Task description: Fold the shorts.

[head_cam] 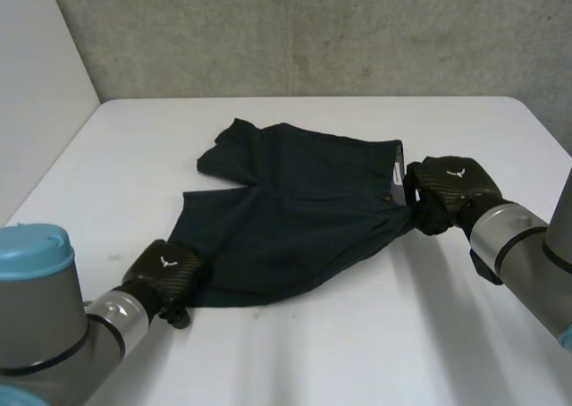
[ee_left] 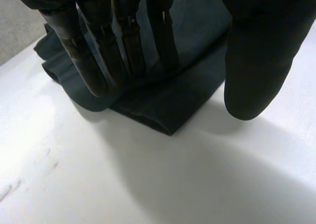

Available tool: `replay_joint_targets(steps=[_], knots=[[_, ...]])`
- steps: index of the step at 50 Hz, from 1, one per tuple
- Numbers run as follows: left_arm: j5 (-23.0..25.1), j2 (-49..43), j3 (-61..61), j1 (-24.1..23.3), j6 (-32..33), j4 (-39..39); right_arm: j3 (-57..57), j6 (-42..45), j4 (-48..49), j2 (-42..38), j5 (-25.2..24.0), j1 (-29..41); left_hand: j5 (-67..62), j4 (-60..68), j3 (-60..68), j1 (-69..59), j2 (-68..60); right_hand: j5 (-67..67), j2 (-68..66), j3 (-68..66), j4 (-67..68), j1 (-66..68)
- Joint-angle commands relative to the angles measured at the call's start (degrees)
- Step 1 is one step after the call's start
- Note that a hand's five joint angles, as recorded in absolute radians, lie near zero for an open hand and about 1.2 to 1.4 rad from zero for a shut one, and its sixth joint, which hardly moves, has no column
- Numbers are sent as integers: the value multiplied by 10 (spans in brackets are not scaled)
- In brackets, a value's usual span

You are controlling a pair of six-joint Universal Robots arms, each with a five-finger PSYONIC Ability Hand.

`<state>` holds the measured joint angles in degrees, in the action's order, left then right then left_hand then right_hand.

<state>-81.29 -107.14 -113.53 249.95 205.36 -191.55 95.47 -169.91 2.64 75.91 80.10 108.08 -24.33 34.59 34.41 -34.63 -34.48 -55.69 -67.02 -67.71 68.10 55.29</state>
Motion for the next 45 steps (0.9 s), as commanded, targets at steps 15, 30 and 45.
replay_joint_targets(steps=[15, 30, 45], knots=[[-4, -83, 86, 14, 4, -1, 6, 0, 2, -4, -1, 0, -78, 76, 78, -75, -77, -143, -130, -123, 119, 247], [-4, -108, 104, 14, 8, -1, 9, 10, 2, -5, -2, 0, -268, 266, 267, -265, -267, -143, -130, -123, 119, 247], [-4, -59, 103, 10, 1, -1, 10, 13, 2, -8, -1, 0, -353, 350, 352, -350, -351, -143, -130, -123, 119, 247]])
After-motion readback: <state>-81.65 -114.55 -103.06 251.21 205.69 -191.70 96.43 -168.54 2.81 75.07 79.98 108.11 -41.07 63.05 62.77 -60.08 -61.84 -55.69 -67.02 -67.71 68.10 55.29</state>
